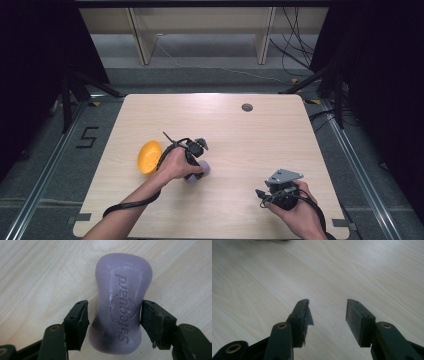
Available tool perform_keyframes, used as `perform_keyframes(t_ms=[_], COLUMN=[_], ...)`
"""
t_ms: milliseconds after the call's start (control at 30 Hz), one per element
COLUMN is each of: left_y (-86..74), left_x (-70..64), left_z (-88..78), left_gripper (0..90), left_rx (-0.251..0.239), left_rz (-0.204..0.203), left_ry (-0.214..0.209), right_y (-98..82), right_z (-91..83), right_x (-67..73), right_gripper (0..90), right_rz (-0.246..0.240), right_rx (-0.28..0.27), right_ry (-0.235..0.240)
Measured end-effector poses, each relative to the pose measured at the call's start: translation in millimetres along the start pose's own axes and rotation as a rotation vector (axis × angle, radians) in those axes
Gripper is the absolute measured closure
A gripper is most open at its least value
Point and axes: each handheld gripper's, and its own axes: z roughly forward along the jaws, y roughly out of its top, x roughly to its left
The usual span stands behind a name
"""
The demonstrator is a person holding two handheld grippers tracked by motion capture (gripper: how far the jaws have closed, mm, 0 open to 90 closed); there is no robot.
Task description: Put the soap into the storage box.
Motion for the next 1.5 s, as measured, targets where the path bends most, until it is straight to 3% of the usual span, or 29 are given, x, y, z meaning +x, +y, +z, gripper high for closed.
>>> perform_keyframes(t_ms=[167,300,833,867,900,933,1233,1267,1433,1467,1500], left_y=[1.4,1.7,2.5,3.6,2.7,3.2,1.9,2.8,1.7,0.6,1.0], left_x=[0.1,-0.1,-0.7,1.6,-1.2,-1.3,-7.2,-5.5,-5.5,-7.1,-4.6], left_z=[2.9,4.7,11.3,10.8,11.4,10.9,11.5,10.7,10.1,10.5,10.1], left_gripper=[39.1,39.7,43.6,43.8,44.0,44.2,46.2,46.4,47.0,47.1,47.1], left_rx=[0.004,0.019,0.04,0.043,0.041,0.046,0.027,0.031,0.025,0.018,0.016], left_rz=[0.01,0.008,0.016,0.057,0.024,0.031,0.045,0.086,0.073,0.041,0.07], left_ry=[-0.005,-0.016,-0.005,0.006,-0.001,0.004,0.028,0.043,0.033,0.025,0.031], right_y=[0.2,-0.3,-0.5,-0.6,-0.6,-0.6,-0.6,-0.6,-0.7,-0.7,-0.7], right_z=[-0.3,0.8,0.3,0.3,0.3,0.2,-0.1,-0.2,0.0,0.1,0.2], right_x=[0.5,-0.3,-0.5,-0.6,-0.5,-0.4,-0.2,-0.1,-0.1,-0.1,-0.4], right_gripper=[53.5,53.4,53.2,53.2,53.2,53.2,53.2,53.1,53.1,53.0,53.0], right_rz=[0.012,-0.01,-0.005,-0.007,-0.007,-0.006,-0.007,-0.006,-0.008,-0.012,-0.017], right_rx=[0.004,0.001,0.005,0.005,0.005,0.006,0.006,0.006,0.006,0.007,0.004], right_ry=[0.002,-0.001,0.001,0.0,0.001,0.003,0.002,0.003,0.003,0.003,0.002])
